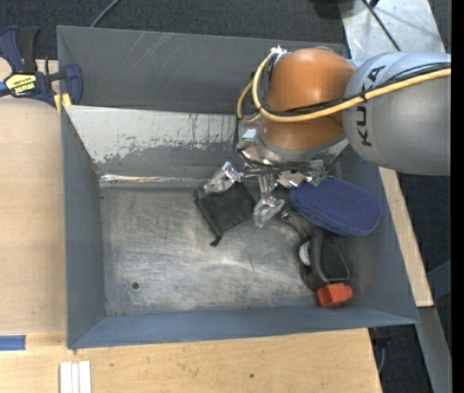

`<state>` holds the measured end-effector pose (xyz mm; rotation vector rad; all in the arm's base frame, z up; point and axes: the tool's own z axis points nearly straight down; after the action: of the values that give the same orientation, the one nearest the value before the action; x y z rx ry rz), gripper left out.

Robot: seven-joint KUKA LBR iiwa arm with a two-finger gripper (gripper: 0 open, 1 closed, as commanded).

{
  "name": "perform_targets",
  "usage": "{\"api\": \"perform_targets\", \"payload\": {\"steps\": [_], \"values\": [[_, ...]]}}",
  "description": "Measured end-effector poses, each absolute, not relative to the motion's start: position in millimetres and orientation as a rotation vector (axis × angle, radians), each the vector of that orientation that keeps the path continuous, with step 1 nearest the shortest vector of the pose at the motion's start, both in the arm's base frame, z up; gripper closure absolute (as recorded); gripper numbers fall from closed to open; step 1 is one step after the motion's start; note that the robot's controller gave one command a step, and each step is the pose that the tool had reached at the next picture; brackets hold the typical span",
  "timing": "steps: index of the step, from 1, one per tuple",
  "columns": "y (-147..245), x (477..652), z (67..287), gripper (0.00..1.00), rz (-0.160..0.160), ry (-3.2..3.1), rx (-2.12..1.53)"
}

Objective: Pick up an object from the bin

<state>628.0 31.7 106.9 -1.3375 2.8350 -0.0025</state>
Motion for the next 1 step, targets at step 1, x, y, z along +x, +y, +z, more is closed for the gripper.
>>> {"api": "perform_targets", "payload": {"steps": [1], "values": [[51.9, 630.0, 76.5, 0.00, -0.008, 2.765, -1.477]]}}
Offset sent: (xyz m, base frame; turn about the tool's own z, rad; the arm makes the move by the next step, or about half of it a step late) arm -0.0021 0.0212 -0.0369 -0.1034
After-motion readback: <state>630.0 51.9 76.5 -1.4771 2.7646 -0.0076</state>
